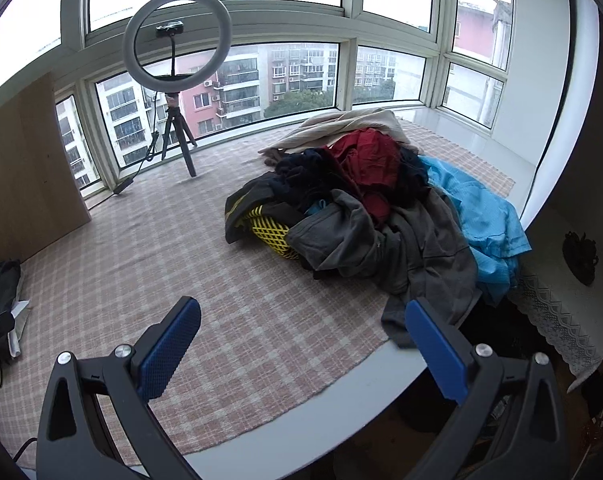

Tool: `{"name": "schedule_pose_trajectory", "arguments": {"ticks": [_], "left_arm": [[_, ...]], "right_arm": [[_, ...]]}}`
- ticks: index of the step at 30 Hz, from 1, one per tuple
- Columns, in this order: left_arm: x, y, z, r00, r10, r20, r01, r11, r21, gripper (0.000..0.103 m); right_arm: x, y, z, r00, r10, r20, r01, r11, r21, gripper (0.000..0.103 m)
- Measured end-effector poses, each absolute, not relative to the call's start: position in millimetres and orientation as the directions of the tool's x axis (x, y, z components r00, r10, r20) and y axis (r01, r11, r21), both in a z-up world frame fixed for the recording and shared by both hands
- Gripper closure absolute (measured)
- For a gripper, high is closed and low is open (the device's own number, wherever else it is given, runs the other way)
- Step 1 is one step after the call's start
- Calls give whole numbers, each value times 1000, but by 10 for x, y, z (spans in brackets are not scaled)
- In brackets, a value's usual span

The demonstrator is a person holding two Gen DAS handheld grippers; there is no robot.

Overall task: Fold clothes
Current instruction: 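Move both grippers toward the clothes pile, then grasp the cream knit cardigan from the pile with the right gripper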

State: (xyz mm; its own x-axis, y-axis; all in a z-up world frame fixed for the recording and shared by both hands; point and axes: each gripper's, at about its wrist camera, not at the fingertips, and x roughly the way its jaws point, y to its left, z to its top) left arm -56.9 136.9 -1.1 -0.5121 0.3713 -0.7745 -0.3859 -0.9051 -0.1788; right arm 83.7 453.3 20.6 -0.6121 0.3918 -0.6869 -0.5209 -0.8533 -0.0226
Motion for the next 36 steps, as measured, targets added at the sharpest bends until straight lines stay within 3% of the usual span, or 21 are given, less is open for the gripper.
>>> {"name": "schedule_pose_trajectory", "arguments": {"ticks": [6, 14, 22, 23, 24, 27, 33, 36], "left_arm": [[-644, 1576, 44, -514, 360, -778, -353, -916, -190, 10], [-743, 1841, 309, -589, 273, -760, -262, -955, -141, 9], [-841, 2320, 576, -647, 197, -737, -197, -976, -89, 9], [-850, 2397, 593, -647, 198, -736, -202, -976, -85, 9], [-858, 2473, 610, -648, 199, -735, -208, -975, -81, 9], [-907, 2648, 645, -636, 214, -742, -216, -972, -96, 9], [-965, 2787, 727, -649, 166, -742, -171, -983, -70, 9], [-1005, 2769, 727, -649, 130, -749, -136, -989, -54, 9]], "right_arm": [[758, 4893, 285, -658, 374, -654, -473, -881, -28, 0], [643, 5998, 374, -714, 295, -635, -484, -863, 143, 0], [292, 7023, 401, -718, 322, -617, -495, -859, 128, 1], [199, 7119, 378, -717, 315, -622, -482, -869, 116, 3], [98, 7194, 340, -714, 302, -631, -463, -880, 104, 12], [-292, 7349, 166, -686, 227, -692, -390, -917, 87, 60], [-930, 7506, -57, -650, 191, -736, -327, -944, 44, 61], [-1214, 7619, 9, -649, 203, -733, -309, -951, 11, 47]]}}
